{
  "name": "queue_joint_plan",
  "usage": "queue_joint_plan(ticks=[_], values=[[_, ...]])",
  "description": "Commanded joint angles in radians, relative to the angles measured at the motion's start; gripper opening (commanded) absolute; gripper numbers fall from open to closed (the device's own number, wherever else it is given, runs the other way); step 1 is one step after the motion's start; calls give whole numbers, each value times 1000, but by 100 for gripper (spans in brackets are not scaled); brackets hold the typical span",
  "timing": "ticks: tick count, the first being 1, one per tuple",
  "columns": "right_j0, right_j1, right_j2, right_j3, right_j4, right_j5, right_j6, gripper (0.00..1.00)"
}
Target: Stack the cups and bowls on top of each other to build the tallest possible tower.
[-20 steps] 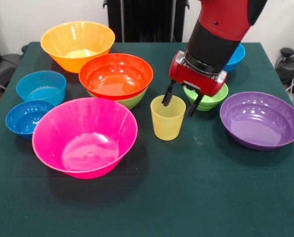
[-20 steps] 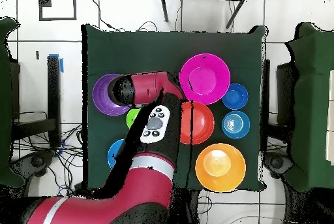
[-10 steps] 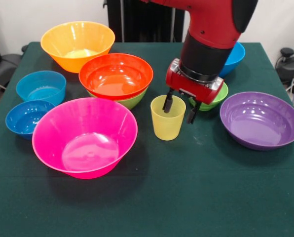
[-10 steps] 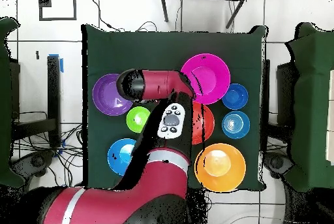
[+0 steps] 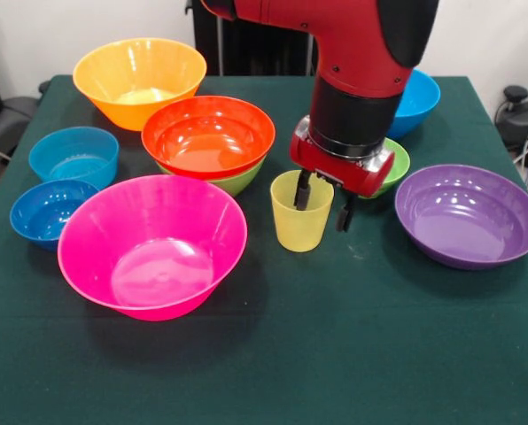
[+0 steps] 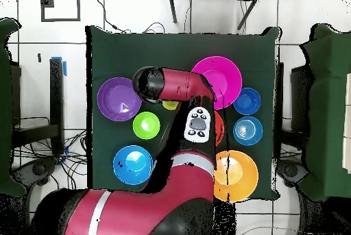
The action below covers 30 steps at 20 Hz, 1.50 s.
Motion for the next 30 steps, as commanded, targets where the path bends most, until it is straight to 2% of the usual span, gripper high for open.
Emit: queue_joint_plan(ticks=[1, 9, 14, 19, 20, 23, 27, 30], values=[[-20, 65, 159, 22, 30, 122, 11, 100], [-43, 72, 192, 31, 53, 157, 6, 100], [-44, 79, 194, 27, 52, 122, 7, 100], [-31, 88, 161, 0, 8, 63, 0, 100], [-31, 85, 160, 3, -5, 51, -16, 0], [-11, 87, 123, -7, -41, 8, -13, 0], [22, 99, 60, -76, -77, 11, 1, 0], [41, 102, 44, -106, -81, 29, 13, 0]])
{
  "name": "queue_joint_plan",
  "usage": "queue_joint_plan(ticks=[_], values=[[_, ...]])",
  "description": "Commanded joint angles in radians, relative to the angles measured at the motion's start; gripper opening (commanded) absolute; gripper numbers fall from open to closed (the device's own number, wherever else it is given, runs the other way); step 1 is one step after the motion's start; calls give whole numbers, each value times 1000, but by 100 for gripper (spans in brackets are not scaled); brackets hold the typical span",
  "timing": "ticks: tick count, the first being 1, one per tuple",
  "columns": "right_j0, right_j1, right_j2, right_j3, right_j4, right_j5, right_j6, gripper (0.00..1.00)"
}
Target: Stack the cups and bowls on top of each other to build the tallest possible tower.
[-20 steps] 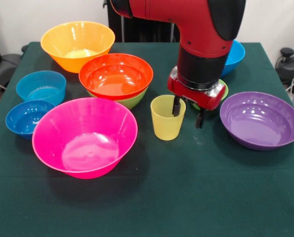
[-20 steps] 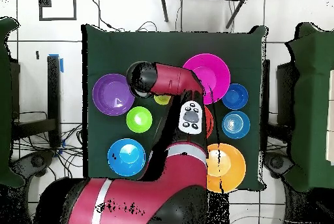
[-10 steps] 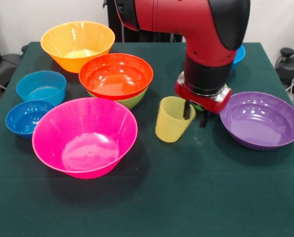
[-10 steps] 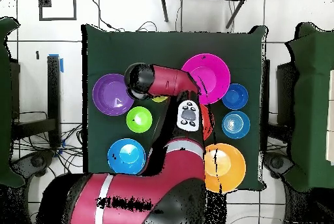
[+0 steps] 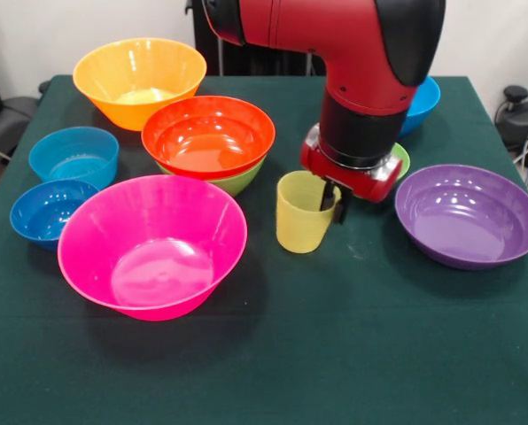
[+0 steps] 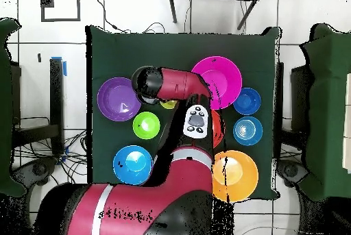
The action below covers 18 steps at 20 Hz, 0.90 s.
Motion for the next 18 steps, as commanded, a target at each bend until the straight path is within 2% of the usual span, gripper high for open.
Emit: queue_joint_plan(ticks=[1, 4, 9, 15, 18], values=[[38, 71, 33, -89, -83, -28, 13, 0], [41, 62, 38, -100, -73, 16, 5, 0], [23, 8, 71, -105, -34, 169, -35, 0], [10, -91, 89, -16, -15, 226, -52, 0], [10, -145, 88, 0, -6, 311, -57, 0]])
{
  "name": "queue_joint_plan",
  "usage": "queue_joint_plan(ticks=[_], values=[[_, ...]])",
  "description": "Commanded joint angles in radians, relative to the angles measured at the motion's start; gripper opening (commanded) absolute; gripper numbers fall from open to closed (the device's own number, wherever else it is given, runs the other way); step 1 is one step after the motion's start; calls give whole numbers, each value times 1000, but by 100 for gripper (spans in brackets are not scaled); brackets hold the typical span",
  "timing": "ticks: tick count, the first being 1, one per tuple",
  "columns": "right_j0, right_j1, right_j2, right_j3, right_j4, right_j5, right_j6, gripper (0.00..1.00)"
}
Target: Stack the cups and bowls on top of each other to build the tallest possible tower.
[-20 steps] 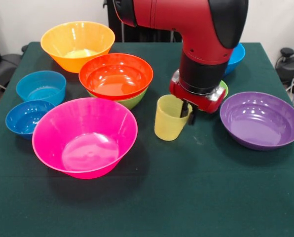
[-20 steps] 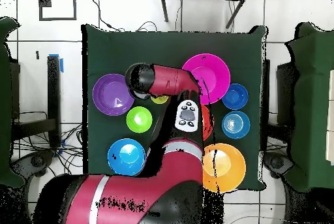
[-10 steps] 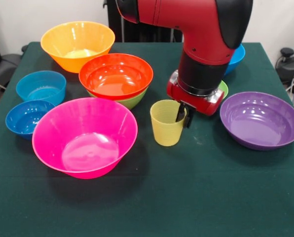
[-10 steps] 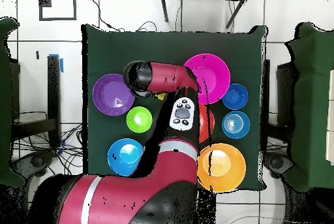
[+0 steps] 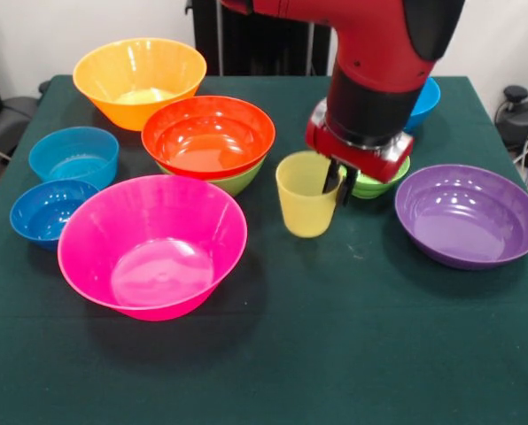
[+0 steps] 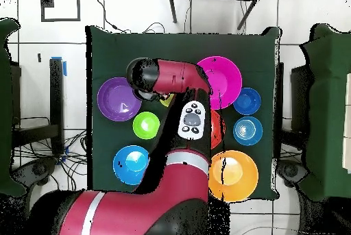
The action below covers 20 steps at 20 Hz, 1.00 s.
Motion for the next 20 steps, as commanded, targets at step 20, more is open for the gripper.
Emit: queue_joint_plan(ticks=[20], values=[[-65, -496, 67, 438, -83, 72, -221, 0]])
